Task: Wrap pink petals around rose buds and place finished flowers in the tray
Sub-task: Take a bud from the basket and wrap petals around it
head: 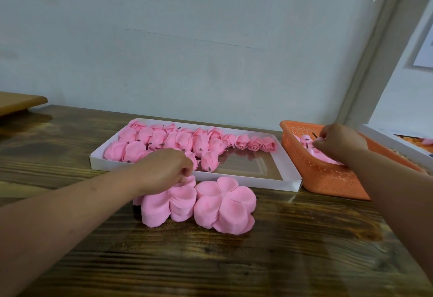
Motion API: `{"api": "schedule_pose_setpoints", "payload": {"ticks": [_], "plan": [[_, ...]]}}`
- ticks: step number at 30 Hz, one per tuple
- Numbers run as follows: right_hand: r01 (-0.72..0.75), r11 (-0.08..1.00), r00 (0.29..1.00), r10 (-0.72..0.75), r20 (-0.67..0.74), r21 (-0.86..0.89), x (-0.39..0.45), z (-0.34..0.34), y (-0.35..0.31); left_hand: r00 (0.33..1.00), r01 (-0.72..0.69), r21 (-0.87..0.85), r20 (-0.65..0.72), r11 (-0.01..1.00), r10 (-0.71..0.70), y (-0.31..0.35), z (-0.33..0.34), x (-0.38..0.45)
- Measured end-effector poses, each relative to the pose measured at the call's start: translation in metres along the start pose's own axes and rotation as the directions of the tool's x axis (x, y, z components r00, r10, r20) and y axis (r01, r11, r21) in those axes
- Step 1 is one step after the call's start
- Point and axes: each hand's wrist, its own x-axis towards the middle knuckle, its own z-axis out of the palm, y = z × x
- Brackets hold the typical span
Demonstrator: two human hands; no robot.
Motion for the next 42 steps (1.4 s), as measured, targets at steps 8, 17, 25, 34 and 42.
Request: {"api": "schedule_pose_setpoints", "payload": {"ticks": [8, 17, 25, 34, 42], "plan": [[-0.005, 1.0, 1.0, 0.006, -0.013, 0.021, -0.002, -0.002, -0.004, 0.996, -0.057, 0.011, -0.064, 0.998, 0.058, -0.004, -0.013, -0.006], [0.088, 0.968, 0.986, -0.05, -0.16, 0.237, 0.001, -0.003, -0.015, 0.991, 0.095, -0.189, 0.114, 0.977, -0.074, -0.011, -0.046, 0.004], [0.122, 0.547, 0.992, -0.054, -0.111, 0.828, -0.016, -0.033, -0.064, 0.992, 0.112, -0.51, 0.011, 0.853, -0.124, 0.014, -0.069, 0.018], [0.196, 0.058, 0.944, -0.28, -0.173, 0.979, -0.046, -0.053, -0.095, 0.923, 0.173, -0.944, 0.056, 0.281, -0.381, 0.055, -0.043, 0.038], [0.126, 0.051, 0.88, -0.467, -0.088, 0.991, -0.071, -0.048, -0.106, 0.89, 0.11, -0.984, 0.161, -0.141, -0.427, 0.075, -0.035, 0.038]]}}
